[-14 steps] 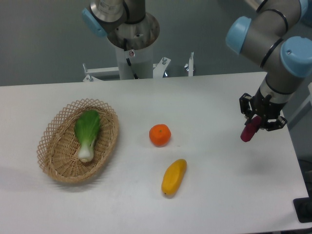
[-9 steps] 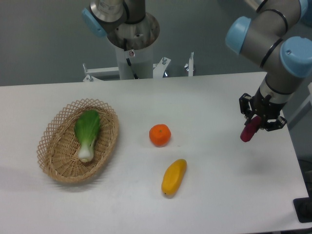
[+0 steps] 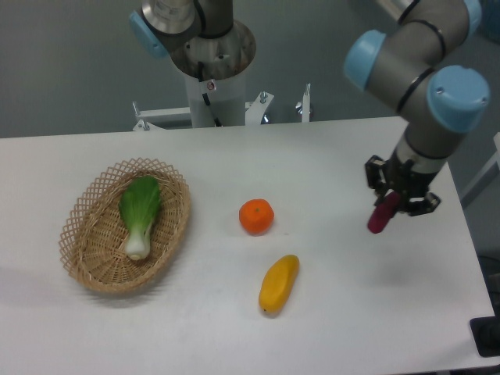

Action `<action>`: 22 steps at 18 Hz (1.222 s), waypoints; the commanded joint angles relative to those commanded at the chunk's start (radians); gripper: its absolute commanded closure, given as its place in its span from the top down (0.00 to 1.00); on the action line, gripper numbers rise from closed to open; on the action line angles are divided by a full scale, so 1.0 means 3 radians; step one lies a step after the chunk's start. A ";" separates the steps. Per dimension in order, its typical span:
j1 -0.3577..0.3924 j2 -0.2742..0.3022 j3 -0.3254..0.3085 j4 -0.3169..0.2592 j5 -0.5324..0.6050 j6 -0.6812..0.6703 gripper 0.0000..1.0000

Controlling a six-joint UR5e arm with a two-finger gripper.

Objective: Place the sweet potato in the basket
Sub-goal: 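Carry the sweet potato over the wicker basket beside the bok choy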

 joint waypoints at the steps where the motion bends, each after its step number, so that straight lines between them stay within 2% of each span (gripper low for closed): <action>1: -0.0046 0.0036 -0.0051 0.0000 -0.0005 0.0000 0.12; 2: -0.0077 0.0051 -0.0067 0.0005 -0.0005 0.0000 0.12; 14: -0.1125 0.0220 -0.0271 0.0112 -0.0102 -0.0689 0.12; 17: -0.1523 0.0215 -0.0323 0.0189 -0.0072 -0.0996 0.13; 21: -0.1800 0.0190 -0.0384 0.0210 -0.0067 -0.1048 0.14; 22: -0.1881 0.0185 -0.0455 0.0210 -0.0067 -0.1048 0.15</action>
